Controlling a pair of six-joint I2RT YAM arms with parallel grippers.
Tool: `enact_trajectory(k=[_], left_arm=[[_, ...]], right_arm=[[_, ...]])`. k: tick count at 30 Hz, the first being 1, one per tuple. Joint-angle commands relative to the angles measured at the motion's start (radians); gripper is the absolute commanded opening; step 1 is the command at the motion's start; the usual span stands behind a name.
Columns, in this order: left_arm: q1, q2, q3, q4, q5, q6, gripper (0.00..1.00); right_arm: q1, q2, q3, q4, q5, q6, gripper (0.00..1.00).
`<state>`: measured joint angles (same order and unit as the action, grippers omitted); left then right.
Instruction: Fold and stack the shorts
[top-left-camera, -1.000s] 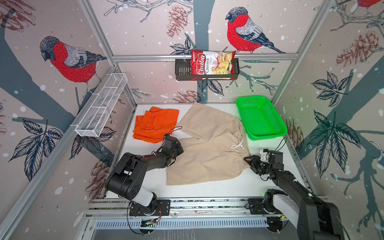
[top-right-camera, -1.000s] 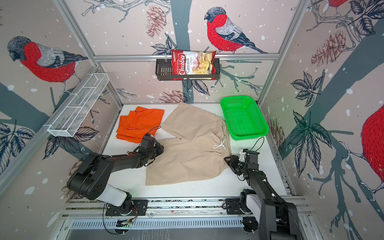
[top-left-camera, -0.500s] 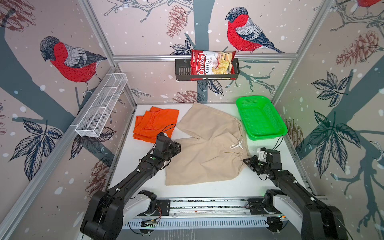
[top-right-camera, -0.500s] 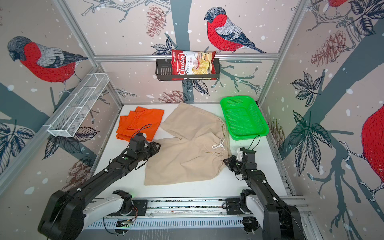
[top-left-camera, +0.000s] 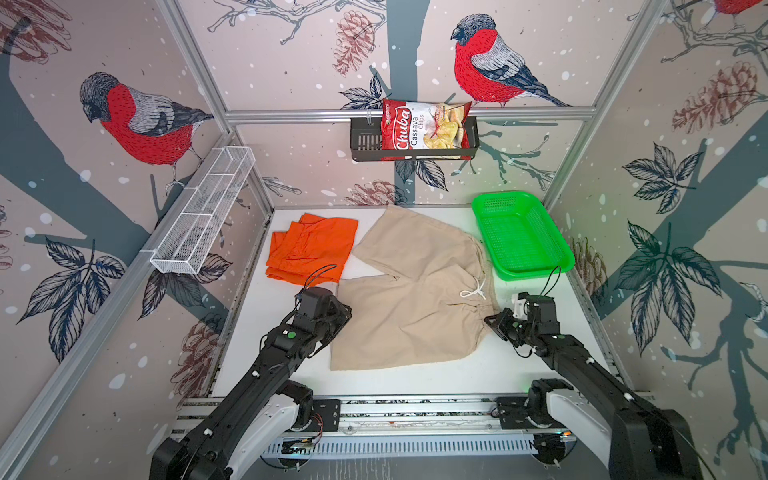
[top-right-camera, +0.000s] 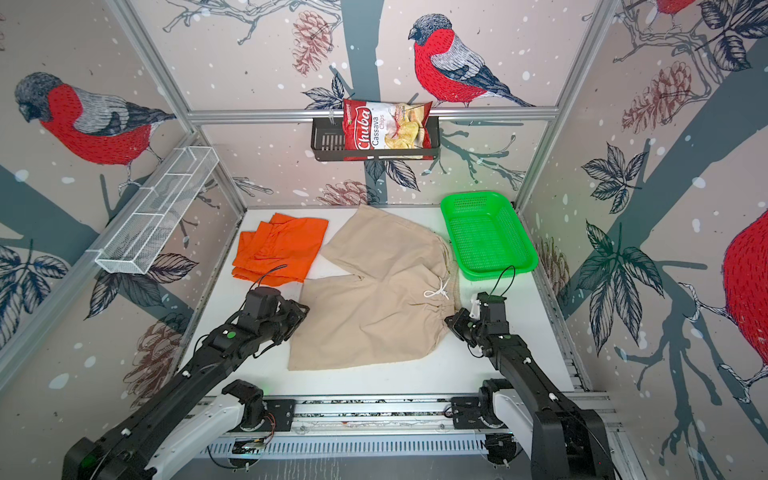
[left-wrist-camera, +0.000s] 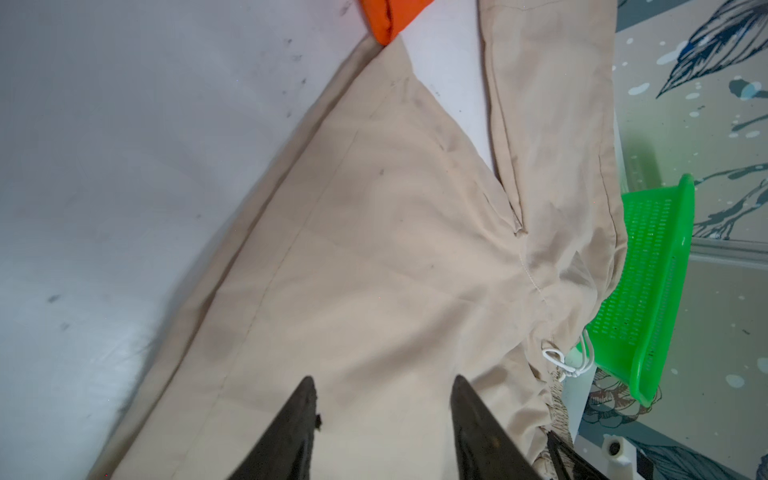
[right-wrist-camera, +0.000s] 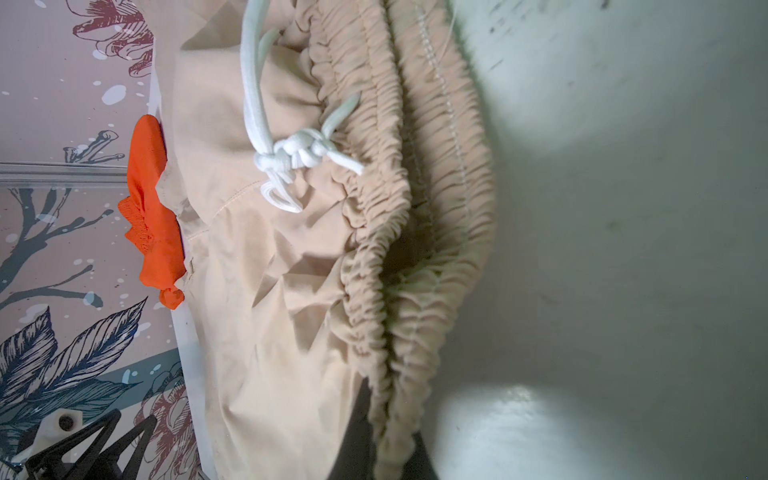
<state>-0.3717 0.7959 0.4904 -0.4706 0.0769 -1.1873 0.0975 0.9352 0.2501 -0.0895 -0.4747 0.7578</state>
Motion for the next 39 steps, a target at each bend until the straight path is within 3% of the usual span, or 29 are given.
enact_trajectory(k=[1, 8, 14, 39], left_arm=[[0.001, -0.031, -0.038, -0.120, 0.020, -0.114, 0.53], [-0.001, -0.130, -0.144, -0.251, 0.084, -0.207, 0.53], [-0.003, -0.163, -0.110, -0.368, 0.057, -0.205, 0.53], [-0.004, -0.083, -0.106, -0.416, 0.117, -0.208, 0.51]], right_arm=[[0.009, -0.008, 0.004, -0.017, 0.029, -0.001, 0.01], [0.021, -0.006, -0.001, -0.016, 0.037, 0.003, 0.01], [0.022, 0.009, 0.002, -0.014, 0.038, -0.001, 0.01], [0.035, 0.020, 0.001, -0.002, 0.050, 0.005, 0.01]])
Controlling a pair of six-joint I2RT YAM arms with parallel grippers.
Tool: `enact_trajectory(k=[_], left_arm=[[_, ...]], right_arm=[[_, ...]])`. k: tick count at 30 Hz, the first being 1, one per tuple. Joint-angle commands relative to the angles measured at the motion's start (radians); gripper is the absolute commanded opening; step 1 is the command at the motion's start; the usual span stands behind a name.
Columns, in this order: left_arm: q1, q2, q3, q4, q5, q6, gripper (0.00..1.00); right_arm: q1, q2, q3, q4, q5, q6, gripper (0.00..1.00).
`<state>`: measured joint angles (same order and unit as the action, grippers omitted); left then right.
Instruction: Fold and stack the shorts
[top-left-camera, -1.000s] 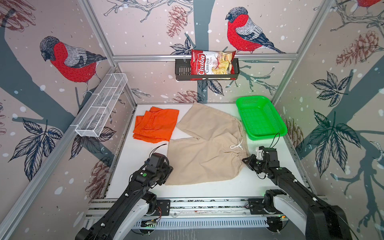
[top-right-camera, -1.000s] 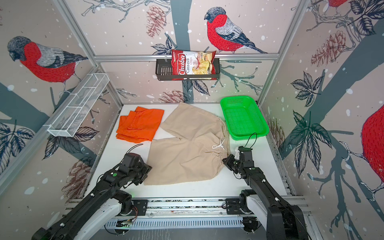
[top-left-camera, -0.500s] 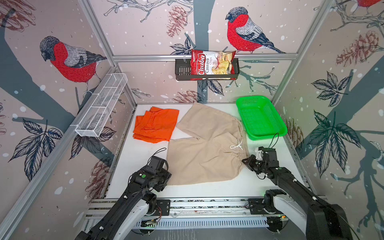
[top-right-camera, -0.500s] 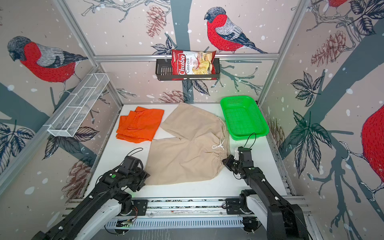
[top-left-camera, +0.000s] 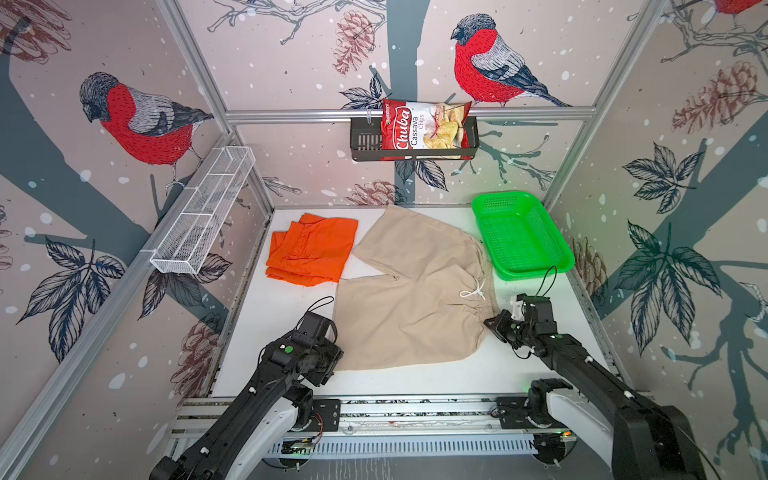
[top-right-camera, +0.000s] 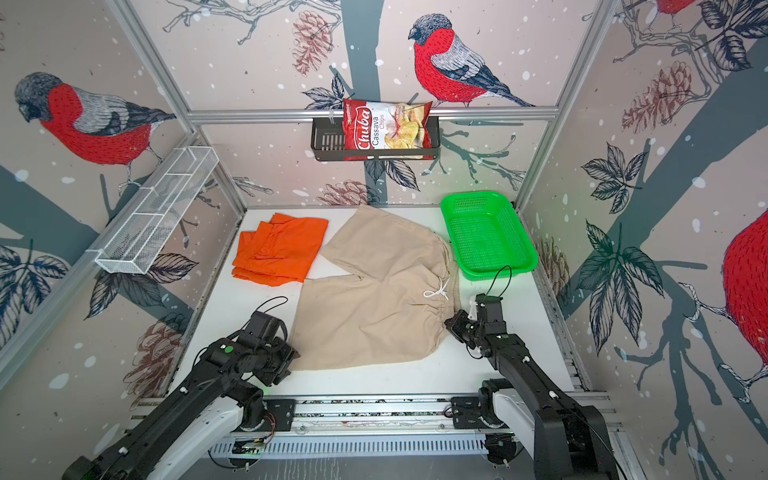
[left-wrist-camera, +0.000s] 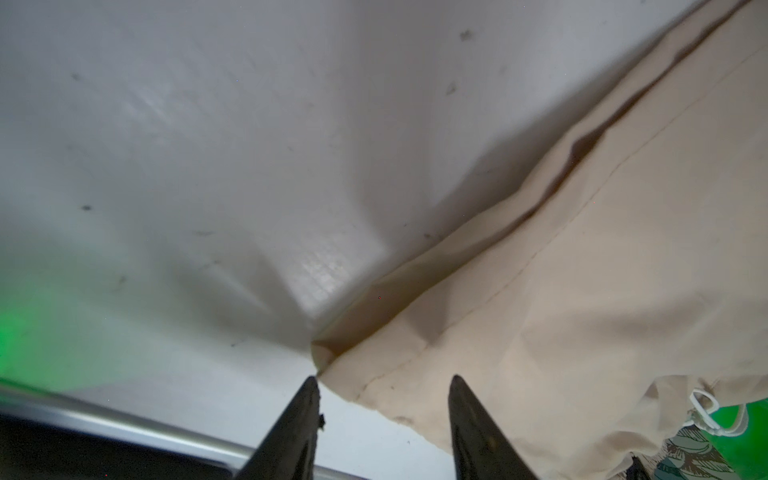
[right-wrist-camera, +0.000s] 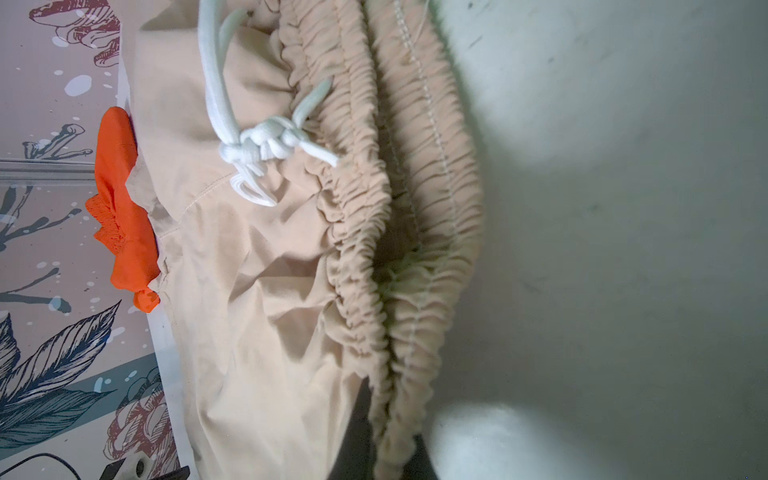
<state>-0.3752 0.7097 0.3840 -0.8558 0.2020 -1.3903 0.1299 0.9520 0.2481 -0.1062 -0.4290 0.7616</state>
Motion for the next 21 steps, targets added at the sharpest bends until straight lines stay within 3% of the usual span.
enact_trajectory(k=[1, 11, 16, 21], left_arm=[[-0.001, 0.006, -0.003, -0.024, -0.011, -0.006, 0.51], [-0.001, 0.078, -0.032, 0.077, -0.082, -0.018, 0.39], [-0.001, 0.044, -0.056, 0.088, -0.104, -0.041, 0.16], [-0.002, -0.032, -0.051, 0.074, -0.131, -0.063, 0.00]], right_arm=[[0.002, 0.006, 0.005, 0.016, 0.004, 0.001, 0.01], [0.007, -0.010, 0.030, -0.030, 0.017, -0.020, 0.01], [0.011, 0.021, 0.052, -0.049, 0.018, -0.031, 0.01], [0.042, 0.023, 0.066, -0.064, 0.036, -0.013, 0.01]])
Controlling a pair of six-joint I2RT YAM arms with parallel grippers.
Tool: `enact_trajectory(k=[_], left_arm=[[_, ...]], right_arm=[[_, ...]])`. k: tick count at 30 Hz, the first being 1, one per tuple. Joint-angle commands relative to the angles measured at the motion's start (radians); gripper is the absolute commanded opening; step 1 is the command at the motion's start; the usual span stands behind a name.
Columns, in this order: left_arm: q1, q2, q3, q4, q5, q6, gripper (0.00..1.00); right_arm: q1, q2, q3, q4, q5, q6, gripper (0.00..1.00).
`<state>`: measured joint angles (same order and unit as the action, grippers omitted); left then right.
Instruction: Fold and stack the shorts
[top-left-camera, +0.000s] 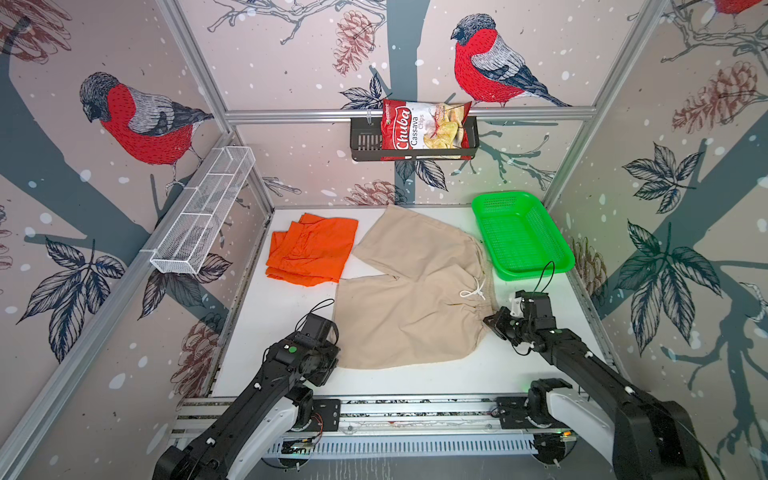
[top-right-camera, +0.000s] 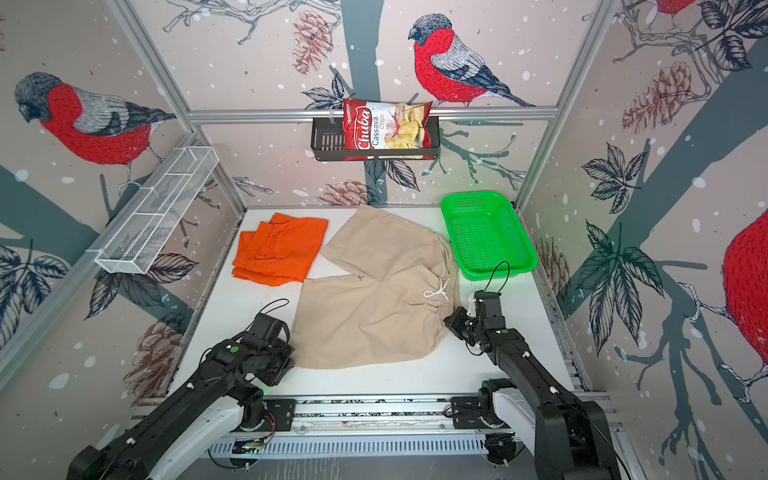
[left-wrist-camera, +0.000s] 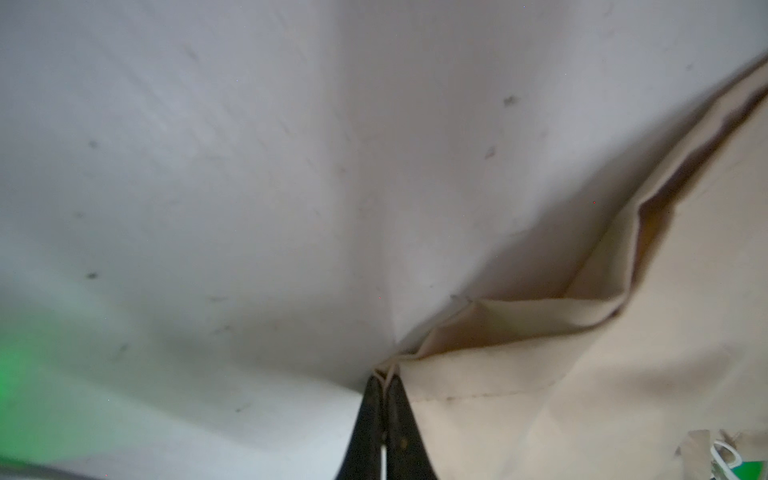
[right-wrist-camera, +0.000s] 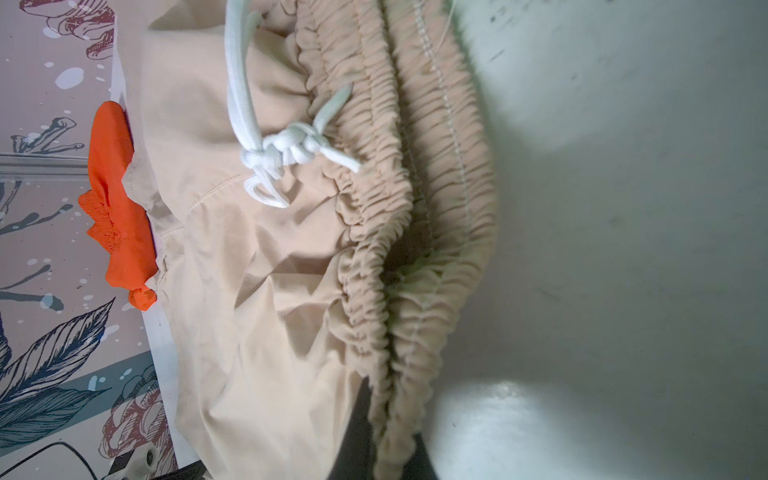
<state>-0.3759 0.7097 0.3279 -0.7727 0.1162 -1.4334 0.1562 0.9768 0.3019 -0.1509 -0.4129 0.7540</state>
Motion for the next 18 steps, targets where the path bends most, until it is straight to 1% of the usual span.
enact_trajectory(k=[1, 5, 11, 18], left_arm=[[0.000, -0.047, 0.008, -0.010, -0.059, -0.025, 0.00], [-0.001, -0.119, 0.013, 0.000, -0.112, -0.037, 0.00], [-0.001, -0.211, 0.015, -0.057, -0.114, -0.027, 0.00], [-0.003, -0.248, 0.131, -0.150, -0.217, 0.058, 0.00]], right_arm=[[0.025, -0.004, 0.013, -0.021, 0.026, 0.000, 0.01], [0.052, -0.009, 0.030, -0.047, 0.039, 0.020, 0.01], [0.092, -0.013, 0.068, -0.071, 0.059, 0.042, 0.00], [0.154, -0.074, 0.093, -0.144, 0.126, 0.099, 0.00]])
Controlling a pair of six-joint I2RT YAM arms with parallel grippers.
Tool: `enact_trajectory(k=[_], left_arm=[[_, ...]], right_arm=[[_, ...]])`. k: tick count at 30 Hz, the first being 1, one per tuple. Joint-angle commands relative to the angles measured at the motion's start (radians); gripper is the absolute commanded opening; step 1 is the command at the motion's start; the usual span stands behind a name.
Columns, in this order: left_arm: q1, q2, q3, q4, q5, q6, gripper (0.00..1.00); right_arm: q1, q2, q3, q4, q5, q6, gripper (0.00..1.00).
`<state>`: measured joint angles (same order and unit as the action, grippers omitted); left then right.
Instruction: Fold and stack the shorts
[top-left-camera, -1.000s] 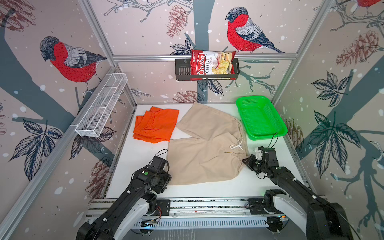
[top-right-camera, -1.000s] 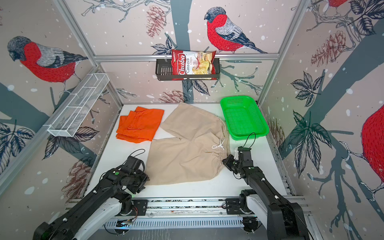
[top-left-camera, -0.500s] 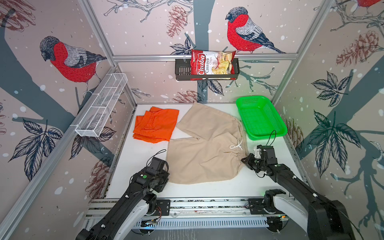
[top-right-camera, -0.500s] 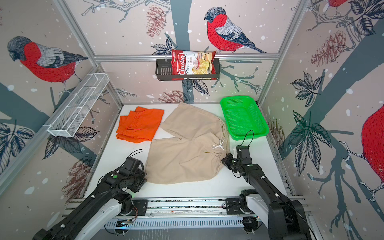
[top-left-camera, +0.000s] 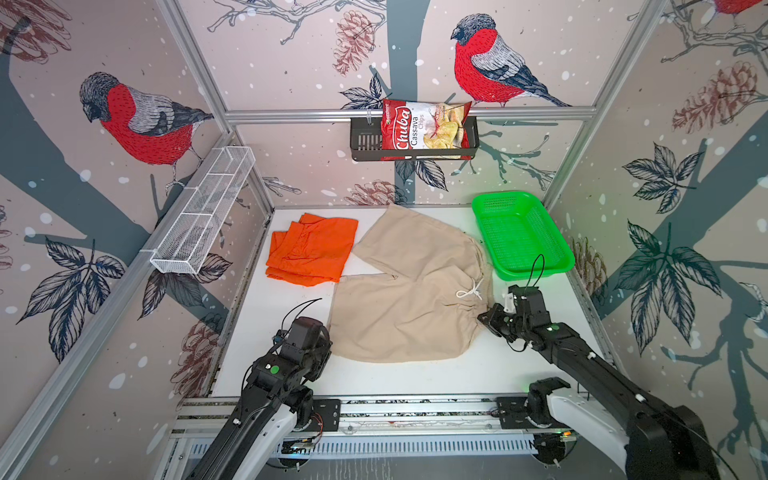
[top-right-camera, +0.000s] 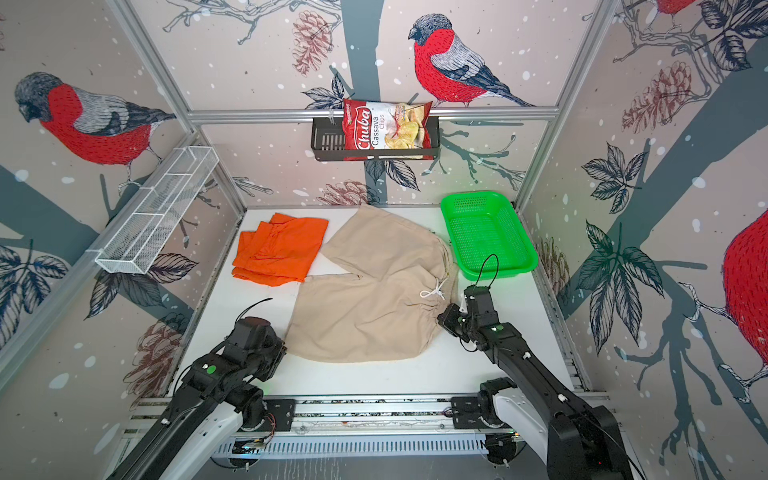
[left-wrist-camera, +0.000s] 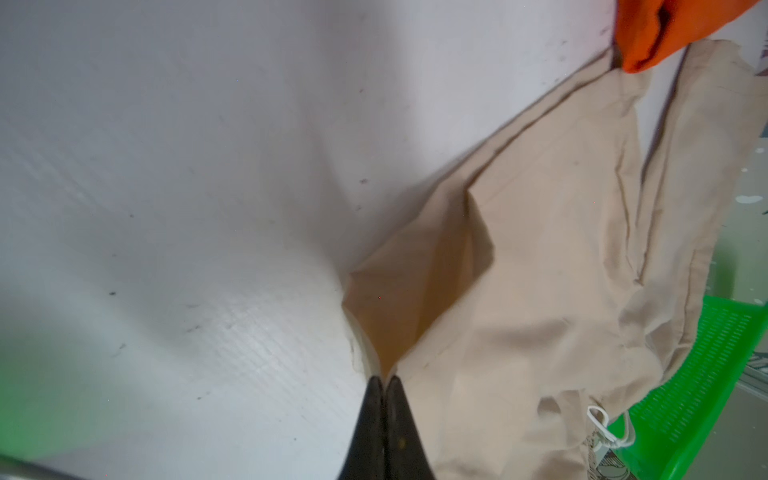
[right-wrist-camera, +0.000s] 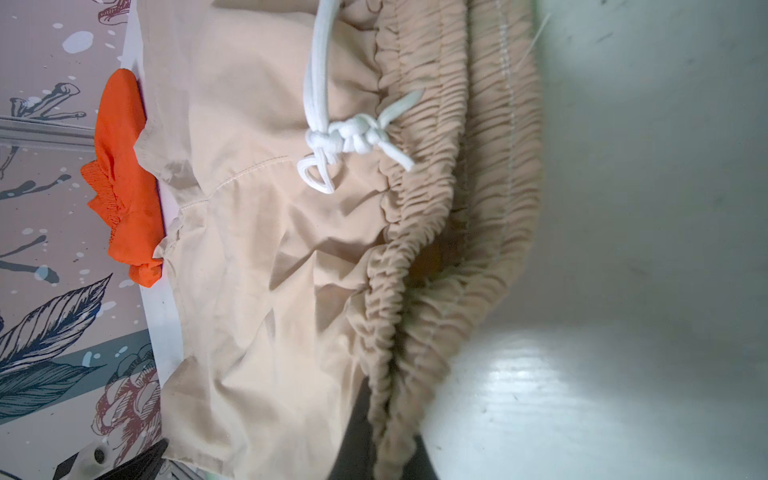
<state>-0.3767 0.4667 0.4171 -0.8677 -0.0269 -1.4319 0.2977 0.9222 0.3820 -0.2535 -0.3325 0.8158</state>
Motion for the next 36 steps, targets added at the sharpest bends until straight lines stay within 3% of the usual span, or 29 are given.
enact_trajectory(k=[1, 9, 16, 20, 29, 36], left_arm=[[-0.001, -0.005, 0.062, -0.065, -0.093, 0.071, 0.00], [-0.002, 0.026, 0.230, -0.133, -0.237, 0.213, 0.00], [-0.001, 0.057, 0.342, -0.106, -0.297, 0.310, 0.00], [-0.002, 0.126, 0.402, -0.058, -0.263, 0.383, 0.00], [-0.049, 0.169, 0.403, -0.005, -0.194, 0.402, 0.00], [-0.056, 0.263, 0.484, 0.098, -0.236, 0.517, 0.00]], right_arm=[[0.019, -0.030, 0.014, -0.050, 0.051, 0.045, 0.00], [0.119, -0.135, 0.018, -0.141, 0.089, 0.148, 0.00], [0.135, -0.172, 0.103, -0.261, 0.065, 0.140, 0.00], [0.139, -0.214, 0.127, -0.342, 0.043, 0.141, 0.00], [0.150, -0.417, 0.050, -0.610, 0.009, 0.163, 0.00], [0.147, -0.456, 0.077, -0.516, -0.047, 0.179, 0.00]])
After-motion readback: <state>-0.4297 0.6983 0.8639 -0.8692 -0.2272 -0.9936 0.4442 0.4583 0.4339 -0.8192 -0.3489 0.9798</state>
